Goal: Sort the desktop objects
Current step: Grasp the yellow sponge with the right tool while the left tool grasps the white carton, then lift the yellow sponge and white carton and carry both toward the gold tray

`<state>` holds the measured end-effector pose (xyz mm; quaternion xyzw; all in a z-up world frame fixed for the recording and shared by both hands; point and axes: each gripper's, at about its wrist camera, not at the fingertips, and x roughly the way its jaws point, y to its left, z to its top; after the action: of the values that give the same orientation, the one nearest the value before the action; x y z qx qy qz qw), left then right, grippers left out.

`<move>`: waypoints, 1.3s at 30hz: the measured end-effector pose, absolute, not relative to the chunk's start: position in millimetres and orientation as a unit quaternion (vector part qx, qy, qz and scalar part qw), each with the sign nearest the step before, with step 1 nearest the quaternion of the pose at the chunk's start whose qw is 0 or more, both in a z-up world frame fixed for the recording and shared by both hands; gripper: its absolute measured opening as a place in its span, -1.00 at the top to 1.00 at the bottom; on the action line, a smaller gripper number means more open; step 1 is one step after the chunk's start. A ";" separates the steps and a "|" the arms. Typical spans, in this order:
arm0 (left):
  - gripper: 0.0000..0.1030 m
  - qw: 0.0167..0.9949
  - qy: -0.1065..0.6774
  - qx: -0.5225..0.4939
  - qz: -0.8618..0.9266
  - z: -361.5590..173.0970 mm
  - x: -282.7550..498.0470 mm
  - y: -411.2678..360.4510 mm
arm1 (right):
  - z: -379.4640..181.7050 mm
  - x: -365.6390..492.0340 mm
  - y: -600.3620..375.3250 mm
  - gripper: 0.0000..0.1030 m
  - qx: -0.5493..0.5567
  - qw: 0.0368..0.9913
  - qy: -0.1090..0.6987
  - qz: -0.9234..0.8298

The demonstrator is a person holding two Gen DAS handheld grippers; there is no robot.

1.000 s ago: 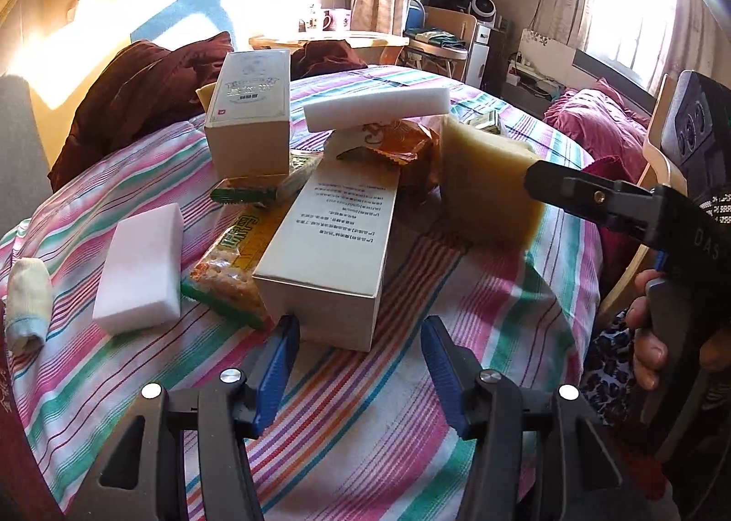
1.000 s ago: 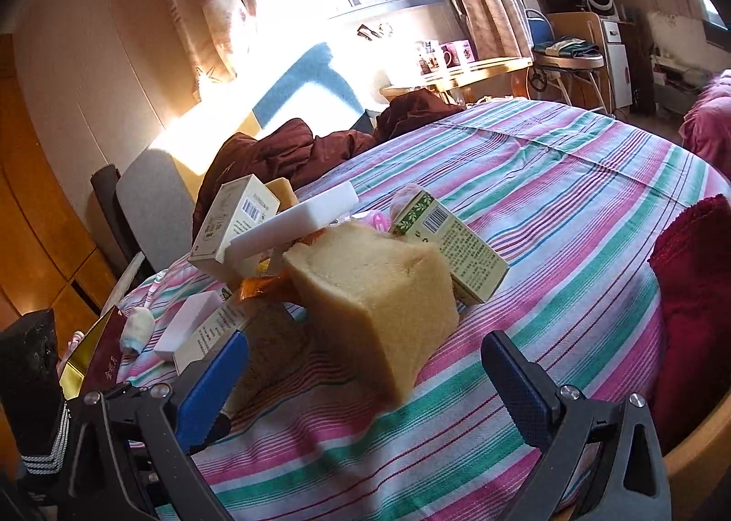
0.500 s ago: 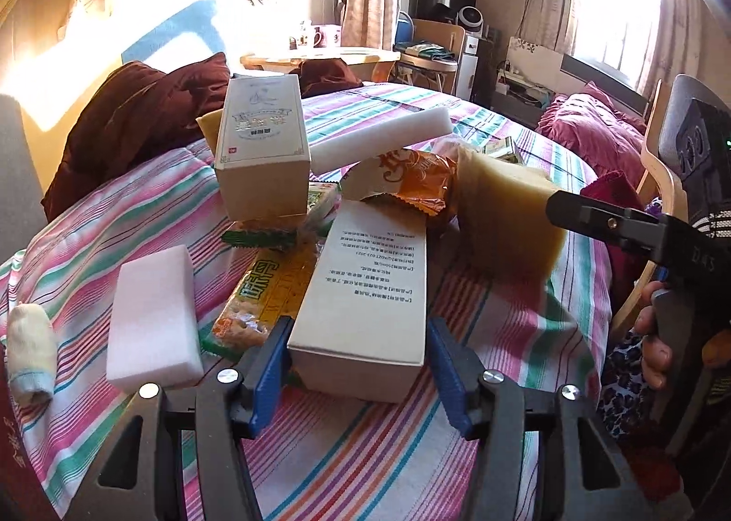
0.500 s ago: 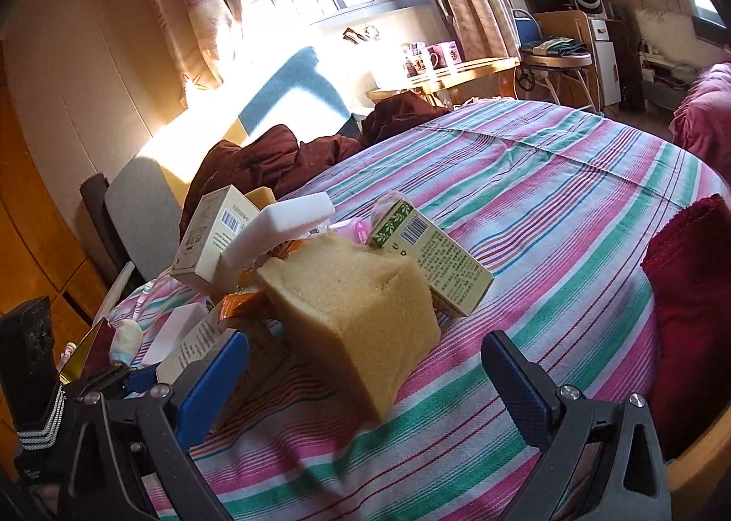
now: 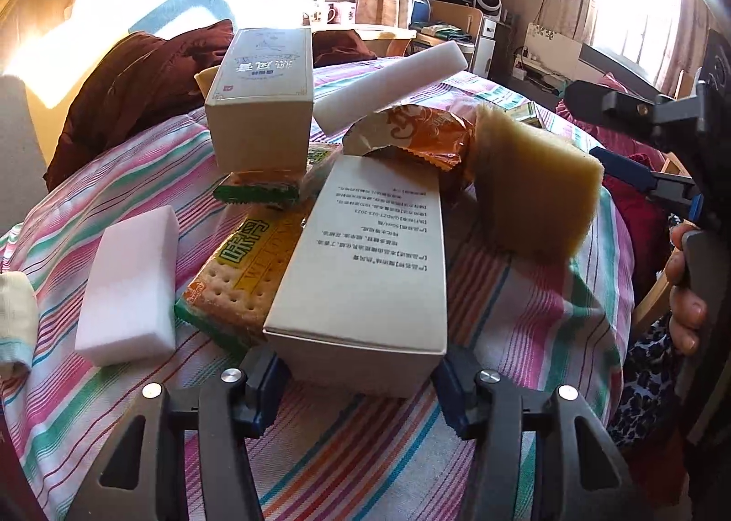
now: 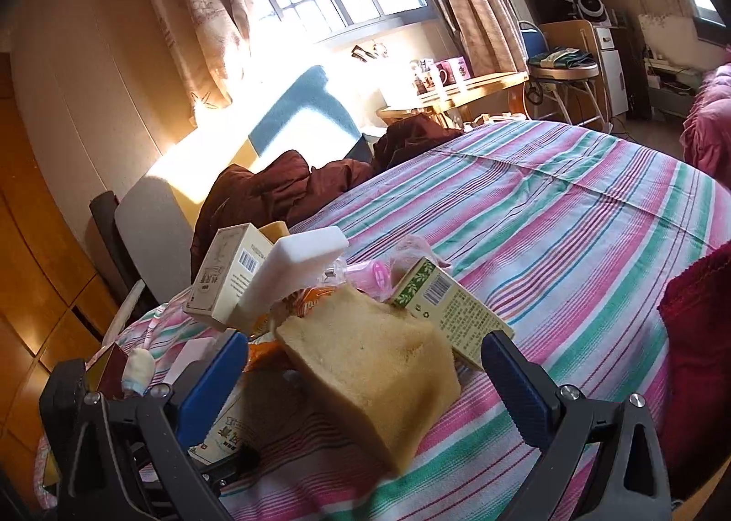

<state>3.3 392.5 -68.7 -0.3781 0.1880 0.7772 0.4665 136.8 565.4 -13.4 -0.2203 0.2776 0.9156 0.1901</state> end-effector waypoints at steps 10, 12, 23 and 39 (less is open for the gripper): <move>-0.05 0.468 0.168 -0.363 0.788 -61.4 15.3 354.0 | -28.0 125.2 551.9 -1.00 -0.252 0.138 0.312 0.906; -0.05 0.465 0.159 -0.362 0.792 -59.8 17.1 339.8 | -27.1 128.4 547.9 -1.00 -0.249 0.129 0.320 0.905; -0.04 0.393 0.126 -0.358 0.838 -50.4 24.5 261.9 | -9.6 118.9 483.2 -1.00 -0.255 -0.046 0.333 0.907; -0.17 0.386 0.095 -0.361 0.843 -65.0 25.7 242.8 | -0.4 129.8 441.8 -1.00 -0.309 0.089 0.115 0.940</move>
<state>25.7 242.8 -65.0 -0.3612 0.0948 0.8434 0.3862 129.8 441.8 -0.4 -0.3089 0.1150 0.9400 0.0887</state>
